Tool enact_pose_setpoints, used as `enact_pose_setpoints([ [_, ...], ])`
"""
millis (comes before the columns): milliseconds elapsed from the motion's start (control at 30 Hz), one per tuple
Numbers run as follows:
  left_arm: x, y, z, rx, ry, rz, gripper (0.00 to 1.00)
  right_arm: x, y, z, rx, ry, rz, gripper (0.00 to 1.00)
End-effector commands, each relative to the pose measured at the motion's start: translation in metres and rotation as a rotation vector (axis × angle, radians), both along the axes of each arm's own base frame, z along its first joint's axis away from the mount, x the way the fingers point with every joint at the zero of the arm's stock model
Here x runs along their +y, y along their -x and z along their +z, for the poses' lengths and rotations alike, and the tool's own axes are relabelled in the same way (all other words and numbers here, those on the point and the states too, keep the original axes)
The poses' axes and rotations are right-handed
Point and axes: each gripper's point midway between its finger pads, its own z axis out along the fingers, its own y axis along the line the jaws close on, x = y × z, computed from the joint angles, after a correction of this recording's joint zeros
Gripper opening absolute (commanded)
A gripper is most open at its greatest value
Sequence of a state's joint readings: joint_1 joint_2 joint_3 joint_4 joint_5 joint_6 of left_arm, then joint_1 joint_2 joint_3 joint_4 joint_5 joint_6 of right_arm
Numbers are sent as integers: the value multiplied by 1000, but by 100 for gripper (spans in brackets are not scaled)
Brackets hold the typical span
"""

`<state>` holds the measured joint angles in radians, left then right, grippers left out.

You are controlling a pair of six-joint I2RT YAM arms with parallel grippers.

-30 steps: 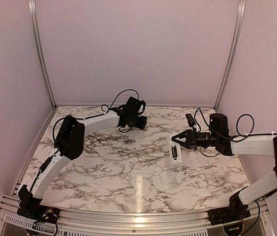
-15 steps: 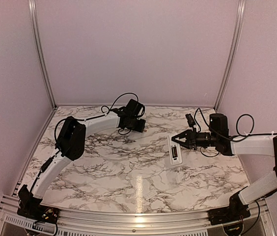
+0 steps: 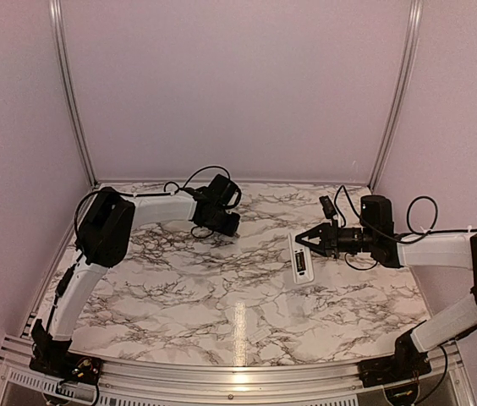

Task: Load the batteries into the remote control
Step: Move the battery to the center of the board.

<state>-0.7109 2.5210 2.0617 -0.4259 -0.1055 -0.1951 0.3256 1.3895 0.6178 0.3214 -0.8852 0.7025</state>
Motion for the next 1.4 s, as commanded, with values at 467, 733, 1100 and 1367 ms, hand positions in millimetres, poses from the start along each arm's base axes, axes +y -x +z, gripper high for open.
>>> enact_pose_setpoints([
  [467,43,57,21,34,30,44,40,-3,0,16,-40,-20,-6,0],
  [733,41,51,3,74,13,39,32,-3,0,20,-46,-23,-6,0],
  [1100,49,54,-12,119,-14,55,5,-1,4,26,-71,-33,18,0],
  [1367,63,94,-9,178,8,12,0,5,10,29,-87,-42,61,0],
])
